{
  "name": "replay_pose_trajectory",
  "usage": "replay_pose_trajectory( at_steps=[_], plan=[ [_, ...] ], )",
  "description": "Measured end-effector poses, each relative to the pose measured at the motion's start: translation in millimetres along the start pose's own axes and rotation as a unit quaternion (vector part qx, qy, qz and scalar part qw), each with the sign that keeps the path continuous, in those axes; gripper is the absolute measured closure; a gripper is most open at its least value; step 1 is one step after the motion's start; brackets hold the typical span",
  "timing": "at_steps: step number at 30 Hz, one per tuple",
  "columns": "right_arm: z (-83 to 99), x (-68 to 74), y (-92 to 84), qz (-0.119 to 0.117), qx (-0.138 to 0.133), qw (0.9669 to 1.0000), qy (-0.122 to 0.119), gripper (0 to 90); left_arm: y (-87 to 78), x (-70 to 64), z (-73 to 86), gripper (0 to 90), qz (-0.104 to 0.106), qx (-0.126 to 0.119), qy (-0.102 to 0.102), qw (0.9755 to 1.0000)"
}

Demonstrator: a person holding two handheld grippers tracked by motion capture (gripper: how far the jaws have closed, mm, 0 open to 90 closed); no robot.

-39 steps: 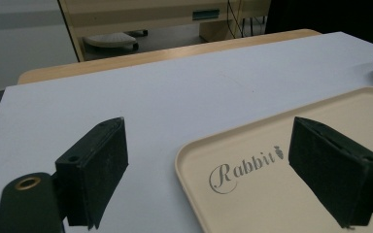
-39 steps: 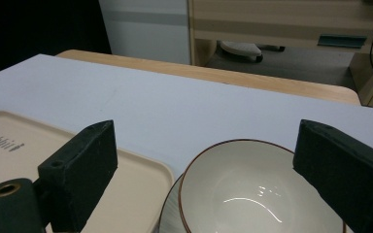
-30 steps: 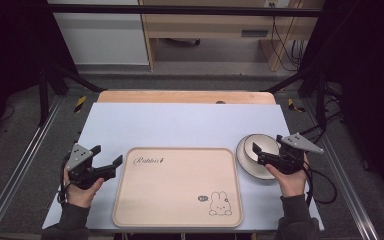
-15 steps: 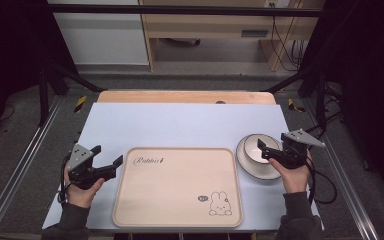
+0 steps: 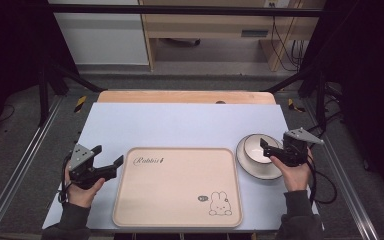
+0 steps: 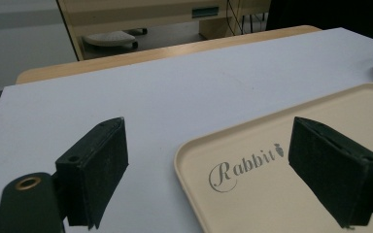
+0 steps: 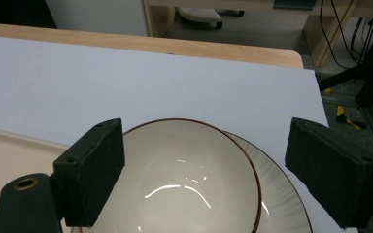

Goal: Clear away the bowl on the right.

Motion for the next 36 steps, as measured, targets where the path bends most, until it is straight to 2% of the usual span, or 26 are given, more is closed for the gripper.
replay_pose_trajectory(
  at_steps=[8,22,31,36],
  plan=[
    [12.7,-10.8,9.8,0.011,0.034,0.9993,0.012,17.9,0.4,-0.4,0.9,14.0,0.0,0.002,0.001,1.0],
    [26.9,-15.9,23.9,0.018,0.075,0.9969,0.018,24.9,1.3,-1.5,1.8,14.0,0.001,0.004,0.004,1.0],
    [37.2,-14.6,33.2,0.007,0.105,0.9941,0.025,35.8,2.0,-1.7,1.8,14.2,0.001,0.004,0.004,1.0],
    [42.6,-14.1,37.4,0.0,0.124,0.9916,0.038,44.9,2.2,-1.4,2.0,14.3,0.001,0.005,0.004,1.0]
  ],
)
Point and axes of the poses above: each handheld gripper's, and its own axes: y roughly forward along the jaws, z roughly out of its underside, x roughly to its left, the point moved 9 cm from there along y, roughly forward along the jaws, and after that the axes turned 10 degrees about -y, right-handed, at the moved point
